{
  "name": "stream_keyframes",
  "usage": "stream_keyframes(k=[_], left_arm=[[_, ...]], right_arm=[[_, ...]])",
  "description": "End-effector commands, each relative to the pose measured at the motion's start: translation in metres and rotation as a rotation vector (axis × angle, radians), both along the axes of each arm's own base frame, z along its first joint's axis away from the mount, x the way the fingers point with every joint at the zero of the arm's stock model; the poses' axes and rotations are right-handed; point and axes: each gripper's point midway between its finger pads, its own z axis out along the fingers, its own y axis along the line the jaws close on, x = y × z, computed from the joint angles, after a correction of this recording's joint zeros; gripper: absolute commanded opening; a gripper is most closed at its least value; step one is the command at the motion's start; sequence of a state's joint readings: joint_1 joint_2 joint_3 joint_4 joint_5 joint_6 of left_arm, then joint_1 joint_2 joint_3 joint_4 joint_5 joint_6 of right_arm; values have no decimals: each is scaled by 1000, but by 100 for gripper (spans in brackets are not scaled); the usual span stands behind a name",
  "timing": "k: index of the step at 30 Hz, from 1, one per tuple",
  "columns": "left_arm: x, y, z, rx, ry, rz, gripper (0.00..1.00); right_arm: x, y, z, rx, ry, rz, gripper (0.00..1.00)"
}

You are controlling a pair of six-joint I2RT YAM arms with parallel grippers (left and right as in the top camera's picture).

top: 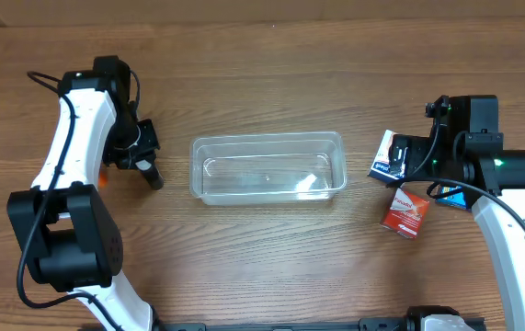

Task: Pack container
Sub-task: 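Reach the left gripper to the dark bottle and grasp it, then lower the dark bottle into the container's left end and release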

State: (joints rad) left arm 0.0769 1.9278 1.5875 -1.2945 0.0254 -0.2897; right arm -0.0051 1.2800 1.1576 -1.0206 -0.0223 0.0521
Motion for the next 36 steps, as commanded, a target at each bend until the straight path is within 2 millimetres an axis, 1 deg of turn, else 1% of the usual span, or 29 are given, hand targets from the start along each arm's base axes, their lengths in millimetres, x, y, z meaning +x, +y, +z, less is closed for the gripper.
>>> stream_keyframes(k=[1, 3, 4, 5, 6, 8, 10, 11, 15, 18, 21, 32, 36], left_arm=[[19, -14, 58, 7, -173, -9, 4], [18, -29, 91, 5, -251, -49, 4], [16, -40, 108, -6, -294, -77, 4], [12, -53, 122, -21, -336, -108, 4], [7, -62, 132, -26, -364, -134, 4], [-4, -81, 148, -37, -400, -192, 4], [-12, -95, 153, -44, -409, -235, 4], [-15, -100, 153, -48, -403, -253, 4], [-18, -107, 136, -46, -352, -273, 4], [-12, -108, 119, -44, -324, -278, 4], [-3, -110, 97, -39, -276, -289, 4], [14, -115, 46, -32, -165, -306, 4], [23, -116, 32, -29, -159, -313, 4]], right_arm=[[6, 0, 15, 7, -44, -4, 100], [6, 0, 15, 7, -44, -3, 100], [7, 0, 15, 7, -45, -3, 100], [7, 0, 15, 7, -47, -3, 100], [7, 0, 15, 7, -48, -3, 100], [7, 0, 15, 7, -48, -3, 100], [7, 0, 15, 8, -48, -4, 100], [7, 0, 15, 8, -48, -4, 100], [7, 0, 15, 8, -48, -3, 100], [7, 0, 15, 8, -47, -3, 100], [6, 0, 15, 8, -43, -3, 100], [6, 0, 15, 8, -44, -3, 100], [6, 0, 15, 8, -44, -3, 100]])
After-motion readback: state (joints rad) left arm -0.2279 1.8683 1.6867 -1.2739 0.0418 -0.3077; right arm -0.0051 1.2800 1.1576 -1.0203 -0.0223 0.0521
